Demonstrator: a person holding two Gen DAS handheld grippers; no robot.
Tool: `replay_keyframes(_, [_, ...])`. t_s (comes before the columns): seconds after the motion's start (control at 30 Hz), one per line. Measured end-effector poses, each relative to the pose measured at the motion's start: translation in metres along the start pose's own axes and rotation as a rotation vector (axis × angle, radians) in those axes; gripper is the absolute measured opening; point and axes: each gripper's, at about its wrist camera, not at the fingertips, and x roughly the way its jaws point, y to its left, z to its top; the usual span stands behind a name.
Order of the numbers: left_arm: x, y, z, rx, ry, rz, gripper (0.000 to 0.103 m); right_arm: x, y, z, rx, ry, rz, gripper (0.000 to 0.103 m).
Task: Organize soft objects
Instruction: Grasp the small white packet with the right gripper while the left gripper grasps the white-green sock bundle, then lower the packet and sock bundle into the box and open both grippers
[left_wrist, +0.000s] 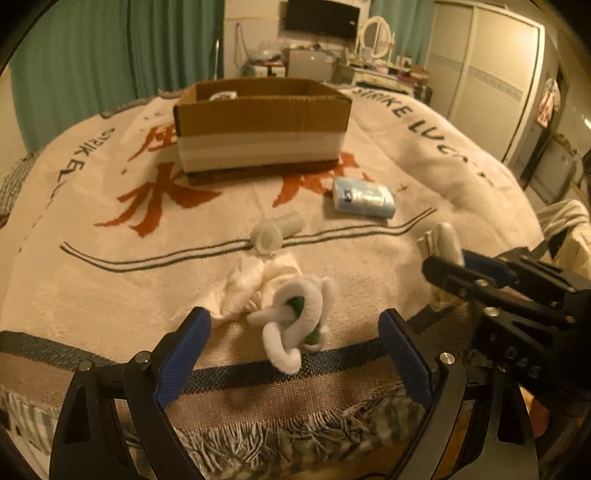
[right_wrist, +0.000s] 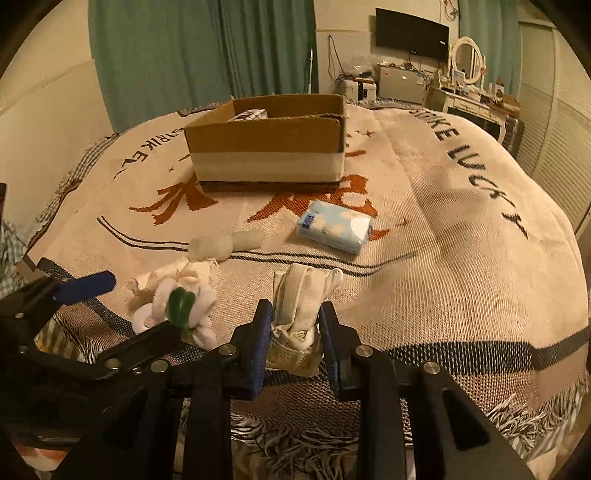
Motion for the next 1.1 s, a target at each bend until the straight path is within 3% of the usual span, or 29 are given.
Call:
replay_keyframes(0.13, [0.021,-0.006,-0.003,0.023,0.025,0.059,0.070,0.005,-0.005,-0.001,0.019,-0.003,0.026,0.026])
replay_keyframes(0.2, [0.029,-0.007,-0.003,0.026,0.040,0.056,0.066,0.009,-0.006,-0.001,0.022,-0.001,0.029,0.026])
replay_keyframes(0.3, [0.036,-0.007,-0.005,0.038,0.053,0.061,0.051,0.014,-0.008,-0.002,0.032,0.008,0.040,0.026])
replay_keyframes(0.4, [0.031,-0.001,-0.004,0.022,0.040,0.034,0.050,0.016,-0.011,-0.001,0.039,0.009,0.043,0.026])
replay_keyframes(0.47, [0.026,0.003,-0.004,0.022,0.031,0.022,0.040,0.016,-0.012,0.000,0.043,0.006,0.044,0.026])
replay_keyframes(0.83, [-0.032,0.016,0.020,0.035,-0.113,-0.033,0.036,-0.013,0.000,0.017,-0.020,-0.070,0.033,0.026])
replay_keyframes(1.1, [-0.057,0.038,0.077,0.027,-0.217,-0.034,0.036,-0.028,0.007,0.067,-0.067,-0.157,0.079,0.026])
